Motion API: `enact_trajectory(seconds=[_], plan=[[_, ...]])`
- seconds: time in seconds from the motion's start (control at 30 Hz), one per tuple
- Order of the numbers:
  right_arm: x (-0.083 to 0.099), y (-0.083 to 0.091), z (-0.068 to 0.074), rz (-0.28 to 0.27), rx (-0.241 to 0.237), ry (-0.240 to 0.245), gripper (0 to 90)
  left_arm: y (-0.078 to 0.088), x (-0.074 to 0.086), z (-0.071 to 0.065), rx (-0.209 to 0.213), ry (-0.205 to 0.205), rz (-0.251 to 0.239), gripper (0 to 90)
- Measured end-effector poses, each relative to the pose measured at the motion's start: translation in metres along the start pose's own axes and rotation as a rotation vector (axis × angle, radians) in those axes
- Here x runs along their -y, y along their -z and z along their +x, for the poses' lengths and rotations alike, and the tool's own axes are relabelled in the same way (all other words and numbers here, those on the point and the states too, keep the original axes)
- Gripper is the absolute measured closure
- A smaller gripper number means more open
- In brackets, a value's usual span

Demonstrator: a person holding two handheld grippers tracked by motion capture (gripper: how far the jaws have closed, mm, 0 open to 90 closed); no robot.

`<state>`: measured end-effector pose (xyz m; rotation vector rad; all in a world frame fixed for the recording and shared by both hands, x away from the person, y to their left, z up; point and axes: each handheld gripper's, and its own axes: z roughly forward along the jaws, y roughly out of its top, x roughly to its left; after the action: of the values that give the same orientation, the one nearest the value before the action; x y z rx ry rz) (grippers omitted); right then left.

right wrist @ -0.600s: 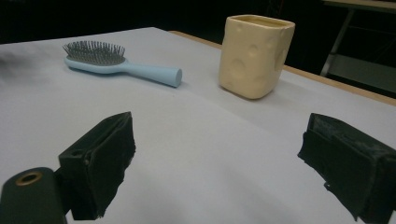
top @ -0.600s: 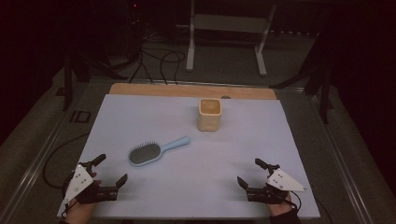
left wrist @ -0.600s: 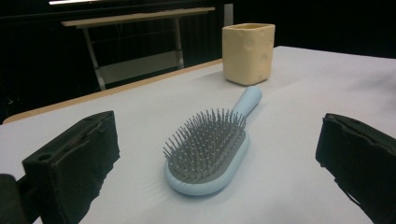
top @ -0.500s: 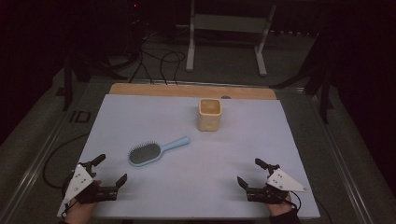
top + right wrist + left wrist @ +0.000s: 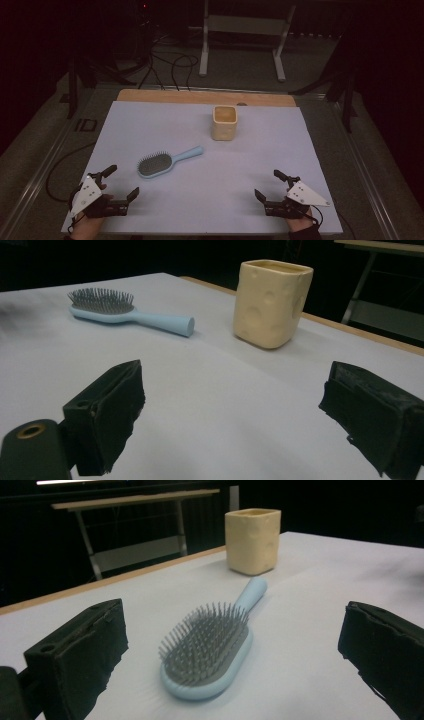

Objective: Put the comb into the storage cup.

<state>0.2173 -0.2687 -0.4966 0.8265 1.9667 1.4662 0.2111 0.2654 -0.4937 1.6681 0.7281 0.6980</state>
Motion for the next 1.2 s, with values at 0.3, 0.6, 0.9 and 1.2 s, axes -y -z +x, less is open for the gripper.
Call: enact_trajectory(seconds=[0.3,0.6,0.9,1.2], plan=[[0.0,0.001,0.0,-0.001,0.012,0.001,9.2,-0.001,-0.012,0.0,0.013,0.012,-0.005,0.0],[-0.002,0.003,0.0,-0.014,0.024,-0.004,9.2,-0.002,-0.039,0.005,0.032,0.014,0.001,0.0],[-0.002,0.003,0.0,-0.009,0.026,0.001,9.3,-0.006,-0.064,0.014,0.034,0.0,0.015,0.0],[-0.001,0.002,0.0,-0.006,0.023,-0.004,9.3,-0.02,-0.079,0.018,0.065,0.016,0.049,0.0]])
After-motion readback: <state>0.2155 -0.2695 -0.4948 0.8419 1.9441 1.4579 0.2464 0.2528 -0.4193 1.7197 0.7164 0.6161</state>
